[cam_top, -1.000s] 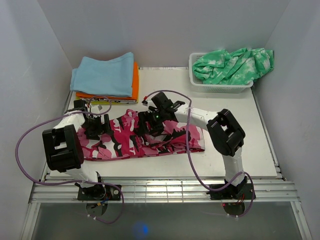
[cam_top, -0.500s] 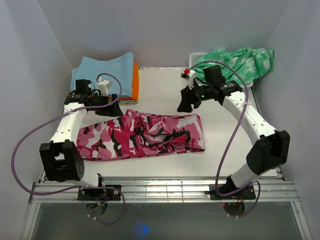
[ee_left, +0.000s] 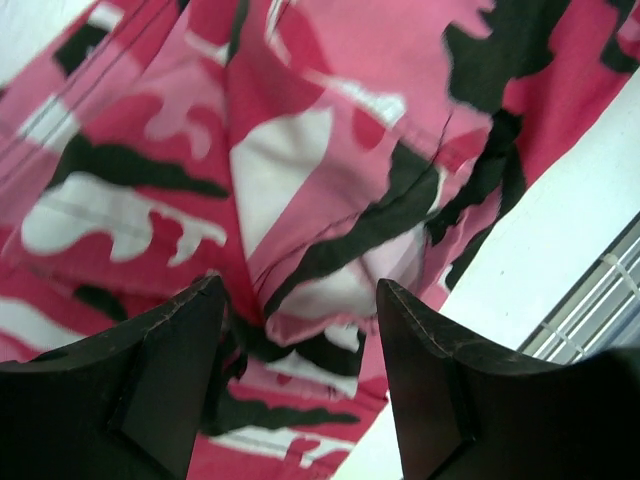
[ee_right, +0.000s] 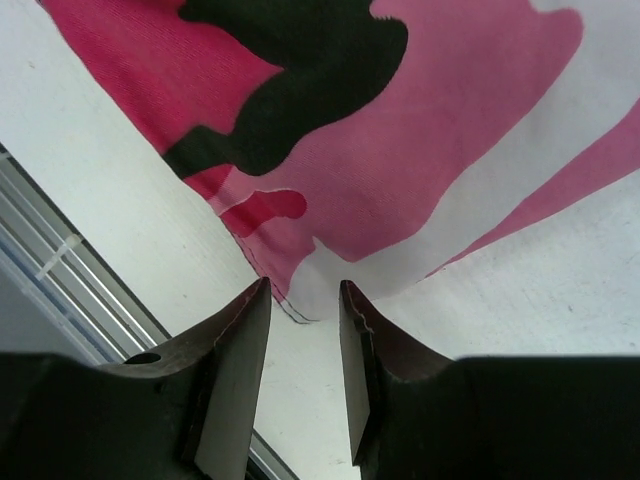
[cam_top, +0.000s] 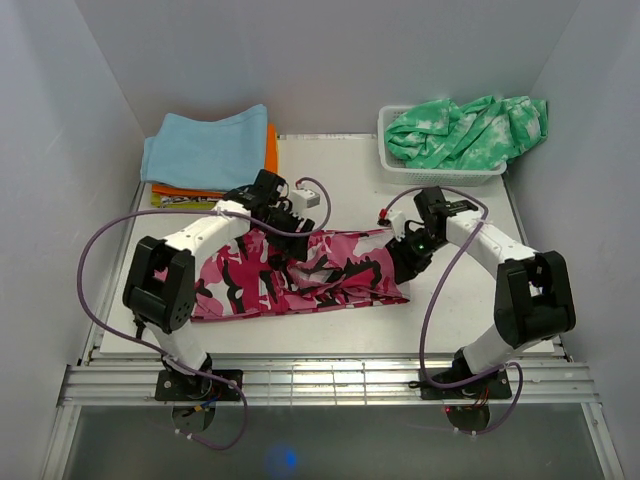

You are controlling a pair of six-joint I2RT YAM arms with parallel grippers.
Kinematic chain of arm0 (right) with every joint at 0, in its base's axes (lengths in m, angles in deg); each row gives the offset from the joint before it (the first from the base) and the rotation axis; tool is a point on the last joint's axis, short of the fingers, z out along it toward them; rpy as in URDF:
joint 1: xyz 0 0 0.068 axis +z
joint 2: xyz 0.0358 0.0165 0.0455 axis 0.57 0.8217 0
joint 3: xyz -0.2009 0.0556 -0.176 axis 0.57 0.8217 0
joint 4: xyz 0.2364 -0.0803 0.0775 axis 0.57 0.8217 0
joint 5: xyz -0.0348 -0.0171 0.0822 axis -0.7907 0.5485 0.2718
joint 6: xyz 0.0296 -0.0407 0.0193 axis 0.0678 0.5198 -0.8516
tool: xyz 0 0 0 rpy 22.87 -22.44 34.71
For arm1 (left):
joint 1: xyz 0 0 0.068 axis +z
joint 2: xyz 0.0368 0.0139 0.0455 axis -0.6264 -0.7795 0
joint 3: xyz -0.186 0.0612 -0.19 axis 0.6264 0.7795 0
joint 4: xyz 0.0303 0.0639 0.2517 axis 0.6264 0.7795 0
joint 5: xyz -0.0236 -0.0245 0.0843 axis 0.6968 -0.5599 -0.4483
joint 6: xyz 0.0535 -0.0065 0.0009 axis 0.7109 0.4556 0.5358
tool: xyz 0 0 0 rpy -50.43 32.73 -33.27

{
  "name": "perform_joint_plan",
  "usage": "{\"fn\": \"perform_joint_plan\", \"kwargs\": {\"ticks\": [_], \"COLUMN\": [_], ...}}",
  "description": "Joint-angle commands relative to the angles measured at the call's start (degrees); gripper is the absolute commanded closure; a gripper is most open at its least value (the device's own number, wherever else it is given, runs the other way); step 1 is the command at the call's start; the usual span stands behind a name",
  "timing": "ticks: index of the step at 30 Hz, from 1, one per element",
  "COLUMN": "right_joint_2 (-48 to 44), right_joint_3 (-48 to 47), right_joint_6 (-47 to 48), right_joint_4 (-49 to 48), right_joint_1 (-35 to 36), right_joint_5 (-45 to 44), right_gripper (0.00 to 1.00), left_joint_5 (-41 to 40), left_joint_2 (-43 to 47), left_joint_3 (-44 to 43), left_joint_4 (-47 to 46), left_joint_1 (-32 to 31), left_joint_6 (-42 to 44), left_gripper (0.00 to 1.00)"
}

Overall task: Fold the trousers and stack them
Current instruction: Fold the trousers

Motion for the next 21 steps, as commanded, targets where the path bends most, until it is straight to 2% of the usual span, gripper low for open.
{"fn": "perform_joint_plan", "kwargs": {"ticks": [1, 5, 8, 14, 16, 21], "right_joint_2": [1.4, 3.6, 5.45, 6.07, 5.8, 4.66], "right_joint_3": [2.41, 4.17, 4.08, 4.17, 4.08, 3.21], "right_joint_6": [-0.4, -2.59, -4.26, -4.18, -3.83, -3.21], "right_joint_4": [-3.62, -4.68, -4.68, -4.16, -3.98, -3.63], "right_joint_1": [0.06, 0.06, 0.06, 0.06, 0.06, 0.06], "right_joint_5": [-2.24, -3.56, -4.88, -5.94, -4.8, -3.65], "right_gripper": [0.6, 0.61, 0.62, 0.62, 0.64, 0.67], "left_joint_5": [-2.75, -6.43, -9.15, -8.12, -7.32, -1.54], "left_joint_2": [-1.6, -7.31, -11.44, -13.12, -11.81, -2.59], "left_joint_3": [-4.01, -9.37, -11.22, -12.01, -13.07, -12.63], "left_joint_4": [-4.32, -4.24, -0.55, 4.99, 5.61, 7.26], "left_joint_1": [-1.92, -1.92, -0.26, 12.39, 15.03, 14.87], "left_joint_6": [1.5, -0.86, -3.41, -4.13, -1.33, 8.42], "left_gripper": [0.27, 0.29, 0.32, 0.4, 0.38, 0.27]}}
